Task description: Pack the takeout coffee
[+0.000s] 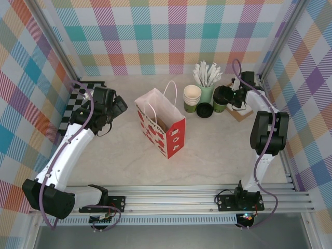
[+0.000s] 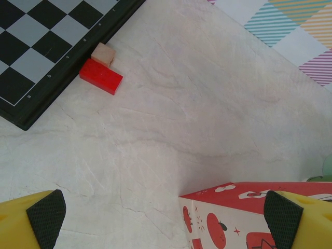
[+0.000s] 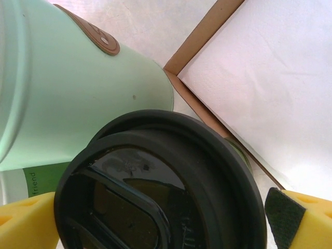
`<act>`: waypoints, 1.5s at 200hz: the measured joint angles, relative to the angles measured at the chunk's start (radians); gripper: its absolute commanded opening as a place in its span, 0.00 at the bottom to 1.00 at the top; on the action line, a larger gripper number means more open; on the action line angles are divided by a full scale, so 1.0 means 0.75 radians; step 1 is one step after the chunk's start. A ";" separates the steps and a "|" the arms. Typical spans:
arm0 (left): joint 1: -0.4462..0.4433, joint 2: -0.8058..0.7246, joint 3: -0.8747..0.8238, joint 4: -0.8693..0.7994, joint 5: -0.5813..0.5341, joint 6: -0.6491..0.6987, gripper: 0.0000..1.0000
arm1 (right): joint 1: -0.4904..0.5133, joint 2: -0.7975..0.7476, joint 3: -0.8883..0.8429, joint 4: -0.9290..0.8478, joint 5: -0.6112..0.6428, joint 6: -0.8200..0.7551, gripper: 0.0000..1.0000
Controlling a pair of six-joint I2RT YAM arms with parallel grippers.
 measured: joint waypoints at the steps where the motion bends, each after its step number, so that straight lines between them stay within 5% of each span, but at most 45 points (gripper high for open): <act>1: 0.000 0.000 0.000 0.000 0.000 -0.001 1.00 | 0.001 0.000 0.000 -0.001 0.001 0.000 0.93; 28: 0.000 -0.001 0.000 0.000 0.000 -0.001 1.00 | 0.003 -0.001 0.002 -0.002 0.006 0.006 0.83; 80: 0.000 -0.001 0.000 0.001 0.002 0.000 1.00 | 0.003 -0.040 -0.033 -0.012 0.027 0.006 0.80; 141: 0.001 -0.003 -0.037 0.011 0.047 -0.001 1.00 | 0.023 -0.385 -0.359 -0.071 0.091 0.050 0.80; 201: 0.001 0.002 -0.061 0.053 0.103 -0.007 1.00 | 0.194 -0.680 -0.653 -0.072 0.113 0.174 0.79; 300: 0.001 0.013 -0.064 0.078 0.169 -0.012 1.00 | 0.396 -0.775 -0.819 -0.012 0.146 0.267 0.79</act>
